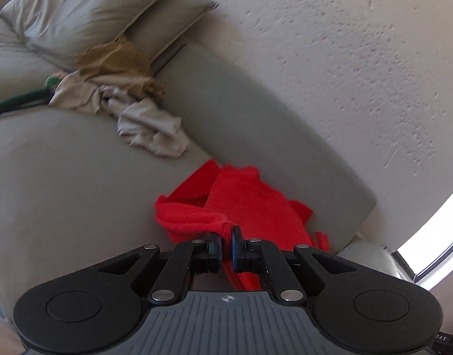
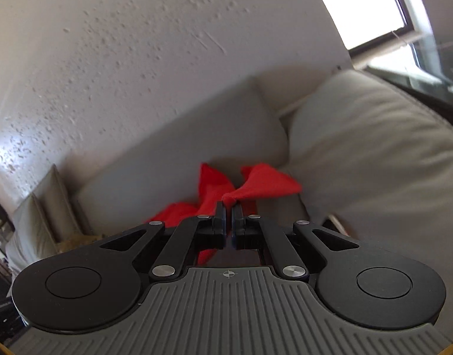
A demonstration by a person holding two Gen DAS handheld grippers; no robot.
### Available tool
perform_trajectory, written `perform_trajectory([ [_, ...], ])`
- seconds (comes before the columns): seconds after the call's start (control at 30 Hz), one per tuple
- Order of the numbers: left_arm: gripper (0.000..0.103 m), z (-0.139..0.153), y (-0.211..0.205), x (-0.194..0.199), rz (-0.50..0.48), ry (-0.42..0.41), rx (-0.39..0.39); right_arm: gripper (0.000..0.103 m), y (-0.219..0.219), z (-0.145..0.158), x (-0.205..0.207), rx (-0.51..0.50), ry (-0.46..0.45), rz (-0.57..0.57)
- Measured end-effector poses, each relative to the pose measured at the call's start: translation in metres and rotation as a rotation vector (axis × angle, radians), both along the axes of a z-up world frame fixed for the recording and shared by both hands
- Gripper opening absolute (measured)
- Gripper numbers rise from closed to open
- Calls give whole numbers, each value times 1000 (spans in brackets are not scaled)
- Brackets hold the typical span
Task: Fold clothes
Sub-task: 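Lift the red T-shirt with both grippers and shake it open, then lay the red T-shirt flat on the sofa and open both grippers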
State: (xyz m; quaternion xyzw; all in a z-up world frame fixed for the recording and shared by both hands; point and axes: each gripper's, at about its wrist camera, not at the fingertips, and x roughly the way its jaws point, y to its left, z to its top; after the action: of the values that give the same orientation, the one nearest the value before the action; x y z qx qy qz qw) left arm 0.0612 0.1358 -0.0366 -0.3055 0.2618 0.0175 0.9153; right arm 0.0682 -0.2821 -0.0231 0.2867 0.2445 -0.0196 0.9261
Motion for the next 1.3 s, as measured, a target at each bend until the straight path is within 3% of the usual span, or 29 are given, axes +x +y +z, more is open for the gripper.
perform_trajectory([
  [0.07, 4, -14, 0, -10, -3, 39, 11, 3, -2, -32, -10, 18, 76, -3],
  [0.2, 4, -14, 0, -23, -10, 60, 62, 3, 2, -56, -27, -6, 143, 15],
  [0.43, 4, 6, 2, -50, -41, 74, 153, 2, -2, -43, -49, -52, 147, -1],
  [0.53, 3, 0, -4, -55, -47, 146, 245, 0, -2, -34, -63, -104, 145, -5],
  [0.6, 4, -9, -7, -54, -43, 219, 266, 0, 0, -34, -70, -138, 163, 11],
  [0.67, 11, -15, -9, -57, -33, 264, 267, 0, 0, -40, -71, -119, 195, 36],
  [0.77, 23, -12, -23, -64, -59, 230, 294, 5, 13, -49, -61, -126, 208, 116],
  [0.87, 25, -9, -48, -60, -171, 152, 336, 7, 28, -58, -50, -137, 217, 201],
  [0.93, 28, -13, -77, -50, -301, 116, 388, 10, 37, -65, -42, -145, 223, 257],
  [1.03, 28, -35, -118, -37, -441, 99, 481, 10, 56, -75, -31, -183, 234, 334],
  [1.07, 28, -45, -130, -32, -483, 114, 520, 10, 61, -79, -29, -202, 250, 362],
  [1.17, 26, -65, -147, -27, -590, 269, 581, 14, 77, -91, -25, -258, 298, 446],
  [1.23, 27, -55, -147, -29, -663, 286, 571, 14, 84, -93, -24, -286, 335, 494],
  [1.3, 30, -39, -141, -27, -673, 278, 482, 16, 75, -80, -27, -241, 377, 508],
])
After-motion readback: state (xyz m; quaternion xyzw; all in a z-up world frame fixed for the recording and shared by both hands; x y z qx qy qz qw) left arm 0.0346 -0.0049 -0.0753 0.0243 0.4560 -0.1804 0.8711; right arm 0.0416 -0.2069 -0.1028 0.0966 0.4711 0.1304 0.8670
